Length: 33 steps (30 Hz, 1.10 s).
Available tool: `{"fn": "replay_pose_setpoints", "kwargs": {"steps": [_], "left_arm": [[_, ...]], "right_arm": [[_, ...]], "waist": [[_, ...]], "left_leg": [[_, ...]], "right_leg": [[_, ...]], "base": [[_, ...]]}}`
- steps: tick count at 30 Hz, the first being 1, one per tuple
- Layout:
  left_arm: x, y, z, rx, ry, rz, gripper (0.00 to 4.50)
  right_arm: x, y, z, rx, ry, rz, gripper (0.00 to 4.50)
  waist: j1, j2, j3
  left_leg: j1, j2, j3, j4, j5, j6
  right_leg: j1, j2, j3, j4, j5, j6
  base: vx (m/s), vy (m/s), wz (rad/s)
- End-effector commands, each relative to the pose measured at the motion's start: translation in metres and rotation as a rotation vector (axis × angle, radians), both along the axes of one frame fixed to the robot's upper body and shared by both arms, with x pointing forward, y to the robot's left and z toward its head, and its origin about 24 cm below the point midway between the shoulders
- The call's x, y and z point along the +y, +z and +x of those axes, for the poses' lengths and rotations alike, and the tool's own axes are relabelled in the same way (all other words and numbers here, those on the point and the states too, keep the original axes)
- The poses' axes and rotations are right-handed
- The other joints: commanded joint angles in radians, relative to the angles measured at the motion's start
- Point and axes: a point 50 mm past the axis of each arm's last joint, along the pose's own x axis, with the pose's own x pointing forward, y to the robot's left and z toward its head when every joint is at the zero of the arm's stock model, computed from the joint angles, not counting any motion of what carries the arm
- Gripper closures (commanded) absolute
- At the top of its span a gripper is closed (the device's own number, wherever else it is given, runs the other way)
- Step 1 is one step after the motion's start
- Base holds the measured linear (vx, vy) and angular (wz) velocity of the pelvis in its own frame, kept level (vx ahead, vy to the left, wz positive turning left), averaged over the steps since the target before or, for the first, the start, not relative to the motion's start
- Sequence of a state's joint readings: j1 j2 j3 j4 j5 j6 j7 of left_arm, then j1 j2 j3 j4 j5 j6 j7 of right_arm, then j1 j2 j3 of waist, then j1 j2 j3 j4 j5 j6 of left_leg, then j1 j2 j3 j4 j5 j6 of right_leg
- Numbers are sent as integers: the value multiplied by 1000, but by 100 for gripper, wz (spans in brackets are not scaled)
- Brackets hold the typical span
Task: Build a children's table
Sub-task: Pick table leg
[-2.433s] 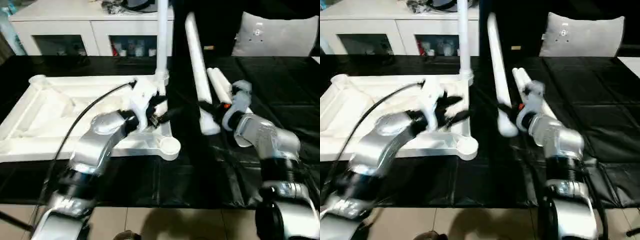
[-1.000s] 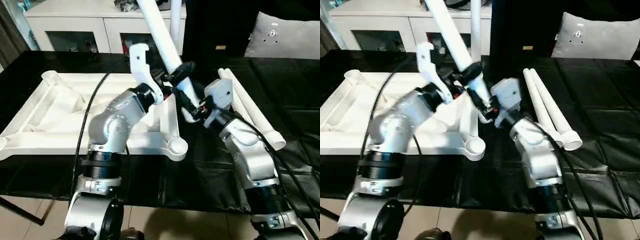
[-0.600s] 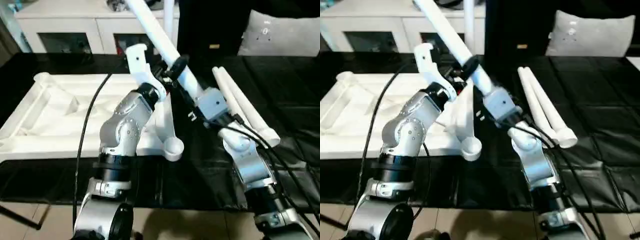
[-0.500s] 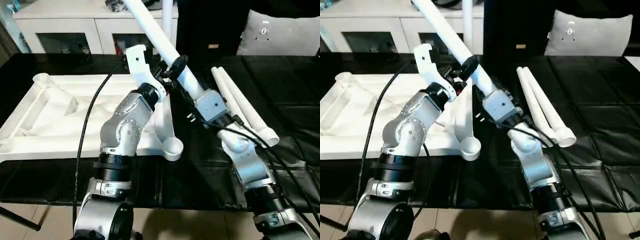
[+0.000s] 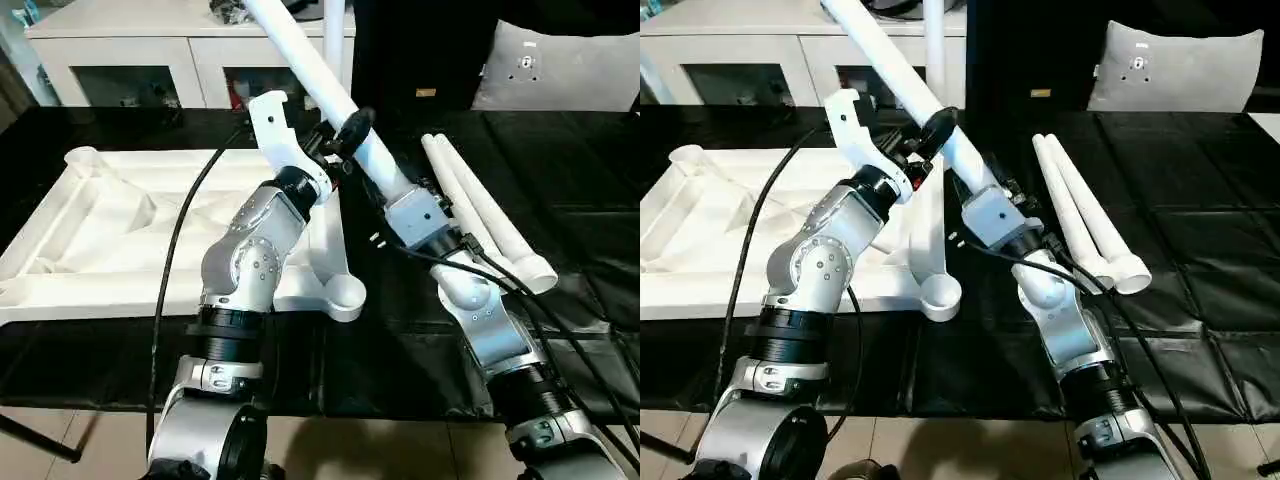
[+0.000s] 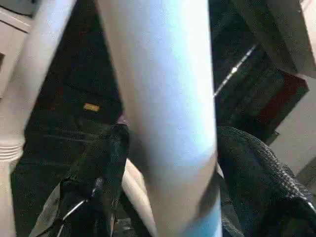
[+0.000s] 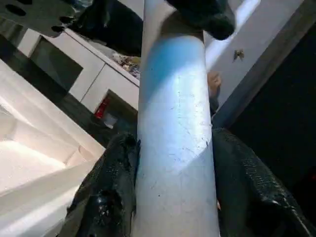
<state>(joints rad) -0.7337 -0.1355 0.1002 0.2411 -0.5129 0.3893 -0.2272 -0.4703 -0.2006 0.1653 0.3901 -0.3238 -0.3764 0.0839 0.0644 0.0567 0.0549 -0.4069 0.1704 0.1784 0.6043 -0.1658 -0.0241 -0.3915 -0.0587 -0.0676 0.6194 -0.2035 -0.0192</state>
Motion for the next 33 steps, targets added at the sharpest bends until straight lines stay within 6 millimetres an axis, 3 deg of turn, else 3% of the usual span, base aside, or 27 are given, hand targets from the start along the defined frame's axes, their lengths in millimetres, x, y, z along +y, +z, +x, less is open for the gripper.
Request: {"fn": "replay_pose_setpoints", "kwargs": {"steps": [1, 3, 13, 17, 18, 29, 33], "left_arm": [[-24, 2, -9, -61, -104, 34, 181], [-26, -1, -12, -156, -130, 153, 181], [-12, -9, -10, -372, -112, 430, 181], [-11, -12, -9, -360, -109, 414, 193], [-11, -12, -9, -359, -108, 413, 202], [-11, -11, -6, -449, -73, 502, 230], [-13, -10, -7, -328, -111, 295, 233]], "right_arm": [[5, 9, 1, -45, 26, -3, 265], [5, 6, 1, -41, 35, -4, 265], [7, -1, -2, -26, 84, -10, 266], [8, -2, -3, -25, 95, -15, 266], [8, -2, -3, -25, 95, -15, 266], [11, -6, -2, -16, 123, -39, 266], [12, -7, -4, -14, 135, -56, 266]], "waist": [[-2, -9, -76], [-4, -6, -75], [-12, -5, -76], [-10, -2, -76], [-8, -5, -76], [-7, -5, -77], [-4, -5, -77]], "left_leg": [[25, 52, -25, -55, -167, 95], [24, 53, -26, -56, -170, 98], [28, 56, -27, -60, -195, 85], [32, 59, -26, -60, -199, 77], [30, 58, -26, -60, -191, 80], [28, 56, -25, -59, -189, 85], [30, 57, -23, -58, -187, 81]], "right_leg": [[51, -81, 48, -76, -63, -200], [53, -82, 47, -77, -68, -194], [53, -83, 48, -76, -63, -208], [51, -83, 49, -72, -46, -223], [53, -84, 50, -70, -35, -226], [53, -86, 50, -72, -52, -217], [53, -87, 50, -68, -41, -234]], "base": [[0, 0, 0], [0, 0, 0], [0, 0, 0], [0, 0, 0], [0, 0, 0], [0, 0, 0], [0, 0, 0]]}}
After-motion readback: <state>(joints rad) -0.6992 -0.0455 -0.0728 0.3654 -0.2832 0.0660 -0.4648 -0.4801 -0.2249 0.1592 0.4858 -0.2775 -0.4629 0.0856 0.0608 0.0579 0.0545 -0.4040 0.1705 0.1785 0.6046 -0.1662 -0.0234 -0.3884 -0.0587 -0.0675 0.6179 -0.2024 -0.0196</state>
